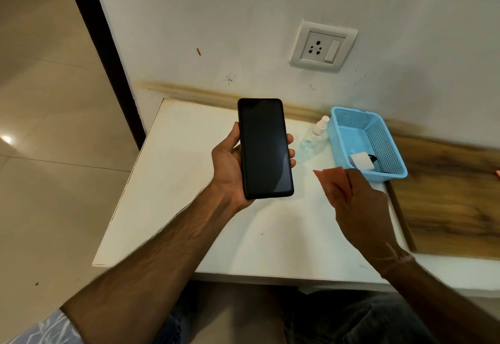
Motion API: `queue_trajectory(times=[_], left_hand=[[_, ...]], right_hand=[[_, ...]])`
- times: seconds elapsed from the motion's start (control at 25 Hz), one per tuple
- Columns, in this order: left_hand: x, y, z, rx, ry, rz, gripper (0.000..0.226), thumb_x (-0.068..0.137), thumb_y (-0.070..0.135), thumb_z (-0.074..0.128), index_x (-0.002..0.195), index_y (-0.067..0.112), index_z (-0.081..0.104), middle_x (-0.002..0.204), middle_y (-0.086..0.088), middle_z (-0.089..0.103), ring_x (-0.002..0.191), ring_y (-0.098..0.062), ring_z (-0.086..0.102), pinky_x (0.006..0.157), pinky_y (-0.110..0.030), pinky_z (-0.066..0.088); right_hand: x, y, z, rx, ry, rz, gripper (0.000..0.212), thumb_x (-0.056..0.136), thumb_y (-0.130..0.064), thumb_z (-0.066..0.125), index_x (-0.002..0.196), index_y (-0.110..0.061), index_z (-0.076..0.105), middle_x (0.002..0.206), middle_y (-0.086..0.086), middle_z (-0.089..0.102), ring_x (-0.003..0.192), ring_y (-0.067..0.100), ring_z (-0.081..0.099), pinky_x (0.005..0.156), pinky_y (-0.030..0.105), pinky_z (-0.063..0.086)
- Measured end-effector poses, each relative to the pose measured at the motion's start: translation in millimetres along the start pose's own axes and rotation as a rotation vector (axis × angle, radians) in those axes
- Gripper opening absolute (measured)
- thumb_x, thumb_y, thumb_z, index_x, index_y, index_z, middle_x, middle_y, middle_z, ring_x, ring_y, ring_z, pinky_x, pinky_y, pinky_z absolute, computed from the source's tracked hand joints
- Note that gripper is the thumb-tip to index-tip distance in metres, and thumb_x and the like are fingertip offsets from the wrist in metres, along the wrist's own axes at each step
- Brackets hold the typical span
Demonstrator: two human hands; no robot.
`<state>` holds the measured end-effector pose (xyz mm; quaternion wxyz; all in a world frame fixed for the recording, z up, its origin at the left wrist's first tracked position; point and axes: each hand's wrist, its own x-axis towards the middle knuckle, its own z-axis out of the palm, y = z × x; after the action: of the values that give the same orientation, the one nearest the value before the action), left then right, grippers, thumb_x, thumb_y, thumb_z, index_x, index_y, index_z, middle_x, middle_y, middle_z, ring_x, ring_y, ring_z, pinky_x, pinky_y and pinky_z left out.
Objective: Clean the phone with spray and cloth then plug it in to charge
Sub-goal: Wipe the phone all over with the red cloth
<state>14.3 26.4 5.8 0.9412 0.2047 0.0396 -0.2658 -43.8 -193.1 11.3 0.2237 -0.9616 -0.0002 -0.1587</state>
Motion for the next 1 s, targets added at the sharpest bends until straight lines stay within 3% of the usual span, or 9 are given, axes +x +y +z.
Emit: queue_trajectory(times=[0.08,0.2,0.32,0.56,0.68,0.76,0.84,0.92,1.0], left_hand=[[3,-2,-3,0.011,0.012,0.004,0.074,0.098,0.062,0.036,0.137,0.004,0.059,0.126,-0.022,0.063,0.099,-0.035,0.064,0.101,-0.047,0.048],[5,-8,-5,0.022,0.026,0.001,0.074,0.098,0.063,0.036,0.135,0.005,0.061,0.127,-0.022,0.064,0.100,-0.035,0.064,0.104,-0.047,0.047],[7,-10,-6,0.025,0.051,-0.004,0.073,0.098,0.063,0.036,0.135,0.006,0.061,0.127,-0.022,0.064,0.101,-0.035,0.064,0.107,-0.049,0.044],[9,-10,-8,0.058,0.074,0.000,0.074,0.097,0.063,0.036,0.136,0.005,0.061,0.126,-0.021,0.064,0.100,-0.035,0.064,0.107,-0.048,0.044],[7,-9,-8,0.080,0.083,0.008,0.073,0.097,0.063,0.036,0.132,0.005,0.064,0.125,-0.021,0.066,0.099,-0.035,0.066,0.101,-0.045,0.050],[6,-9,-9,0.113,0.094,0.015,0.072,0.096,0.063,0.037,0.131,0.006,0.065,0.126,-0.021,0.067,0.100,-0.035,0.067,0.098,-0.044,0.051],[6,-8,-10,0.163,0.120,0.022,0.073,0.097,0.065,0.034,0.132,0.009,0.065,0.131,-0.019,0.066,0.105,-0.034,0.066,0.100,-0.045,0.050],[4,-7,-11,0.190,0.129,0.023,0.074,0.097,0.067,0.033,0.130,0.010,0.067,0.129,-0.018,0.067,0.105,-0.032,0.067,0.103,-0.049,0.049],[2,-7,-9,0.198,0.125,0.030,0.071,0.097,0.066,0.035,0.121,0.012,0.073,0.119,-0.015,0.072,0.098,-0.031,0.071,0.095,-0.048,0.056]], right_hand=[[17,12,17,-0.048,0.046,-0.086,0.012,0.091,-0.016,0.063,0.100,-0.009,0.059,0.075,-0.005,0.055,0.064,0.015,0.056,0.063,0.034,0.054],[40,26,42,-0.149,0.029,-0.181,0.019,0.088,-0.004,0.063,0.107,-0.008,0.068,0.093,0.009,0.067,0.088,0.027,0.060,0.080,0.038,0.051],[50,33,66,-0.264,-0.044,-0.225,0.025,0.084,0.000,0.065,0.108,-0.005,0.069,0.099,0.017,0.068,0.095,0.037,0.058,0.078,0.043,0.053],[41,31,77,-0.278,-0.145,-0.165,0.029,0.082,0.002,0.061,0.110,-0.003,0.067,0.111,0.017,0.065,0.103,0.035,0.057,0.088,0.041,0.050],[46,15,65,-0.290,-0.263,-0.188,0.026,0.088,-0.012,0.047,0.104,-0.011,0.068,0.107,0.008,0.066,0.102,0.026,0.059,0.092,0.031,0.044],[47,0,53,-0.024,-0.188,-0.008,0.027,0.093,-0.019,0.047,0.108,-0.012,0.068,0.112,0.005,0.067,0.104,0.020,0.061,0.096,0.033,0.046],[40,-28,43,0.485,-0.050,0.246,0.018,0.091,-0.025,0.054,0.095,-0.014,0.068,0.089,0.000,0.073,0.080,0.017,0.069,0.074,0.037,0.058],[33,-58,39,0.787,-0.036,0.355,0.029,0.093,-0.039,0.050,0.081,-0.019,0.066,0.070,-0.001,0.070,0.064,0.016,0.068,0.057,0.028,0.056],[28,-77,42,0.948,-0.136,0.411,0.036,0.098,-0.043,0.042,0.081,-0.032,0.072,0.078,-0.007,0.073,0.078,0.014,0.070,0.068,0.028,0.059]])
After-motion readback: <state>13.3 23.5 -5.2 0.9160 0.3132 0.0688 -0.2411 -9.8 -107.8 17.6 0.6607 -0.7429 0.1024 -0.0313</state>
